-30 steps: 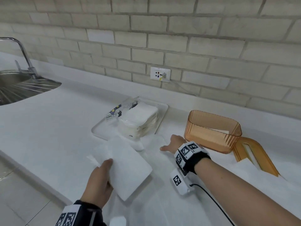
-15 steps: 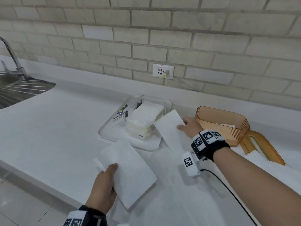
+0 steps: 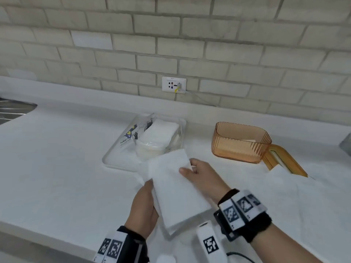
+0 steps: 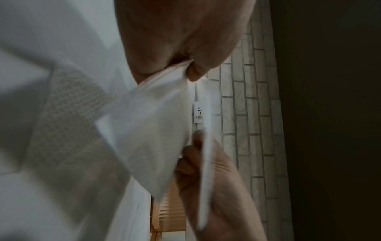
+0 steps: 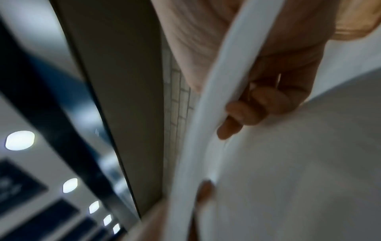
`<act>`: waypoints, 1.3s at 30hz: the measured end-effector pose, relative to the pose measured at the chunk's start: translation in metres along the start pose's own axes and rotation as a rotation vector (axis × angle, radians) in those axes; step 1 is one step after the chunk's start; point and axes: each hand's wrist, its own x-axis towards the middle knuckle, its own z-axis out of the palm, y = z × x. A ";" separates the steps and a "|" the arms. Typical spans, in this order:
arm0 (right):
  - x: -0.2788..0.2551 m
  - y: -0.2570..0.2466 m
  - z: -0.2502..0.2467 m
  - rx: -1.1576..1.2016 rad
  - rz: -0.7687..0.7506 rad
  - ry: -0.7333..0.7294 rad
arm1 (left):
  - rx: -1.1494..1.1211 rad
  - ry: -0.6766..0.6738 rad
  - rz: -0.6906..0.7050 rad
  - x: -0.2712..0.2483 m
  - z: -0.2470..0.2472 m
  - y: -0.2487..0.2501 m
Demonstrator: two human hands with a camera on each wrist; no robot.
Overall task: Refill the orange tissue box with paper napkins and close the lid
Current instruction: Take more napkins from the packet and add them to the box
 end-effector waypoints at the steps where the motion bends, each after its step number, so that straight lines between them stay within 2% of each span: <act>1: -0.002 0.005 0.005 -0.111 -0.018 0.012 | -0.041 -0.010 -0.016 -0.002 0.000 0.001; 4: -0.005 0.012 0.012 -0.362 -0.033 0.018 | -0.089 -0.051 -0.031 -0.005 -0.002 0.002; 9: -0.010 0.007 0.002 -0.412 -0.026 -0.050 | 0.174 0.019 -0.032 0.000 -0.011 -0.009; 11: -0.018 0.002 -0.031 -0.445 0.005 0.021 | 0.210 0.050 -0.034 0.003 -0.020 -0.009; 14: -0.042 0.009 -0.104 -0.646 0.135 0.206 | 0.196 0.111 -0.014 0.008 -0.036 -0.005; 16: -0.066 0.026 -0.140 -0.754 0.260 0.259 | 0.183 0.119 0.004 0.013 -0.045 -0.004; 20: -0.109 0.062 -0.152 -0.869 0.488 0.126 | 0.163 0.098 -0.015 0.015 -0.044 -0.008; 22: -0.123 0.073 -0.142 -0.871 0.528 0.104 | 0.159 0.095 -0.018 0.014 -0.043 -0.013; 24: -0.131 0.079 -0.132 -0.897 0.507 0.095 | 0.157 0.097 -0.020 0.012 -0.042 -0.019; 26: -0.134 0.086 -0.124 -0.933 0.421 0.090 | 0.157 0.104 -0.032 0.011 -0.040 -0.023; 28: -0.130 0.087 -0.118 -1.021 0.260 0.077 | 0.159 0.098 -0.036 0.011 -0.038 -0.026; 31: -0.116 0.086 -0.117 -1.227 0.021 -0.102 | 0.180 0.053 -0.031 0.010 -0.032 -0.028; 33: -0.104 0.087 -0.119 -1.301 -0.013 -0.174 | 0.184 0.027 -0.036 0.006 -0.027 -0.030; 36: -0.091 0.079 -0.124 -1.331 -0.003 -0.178 | 0.177 0.033 -0.041 0.002 -0.022 -0.033; 39: -0.084 0.055 -0.134 -1.079 -0.026 -0.051 | 0.164 0.059 -0.044 0.000 -0.023 -0.035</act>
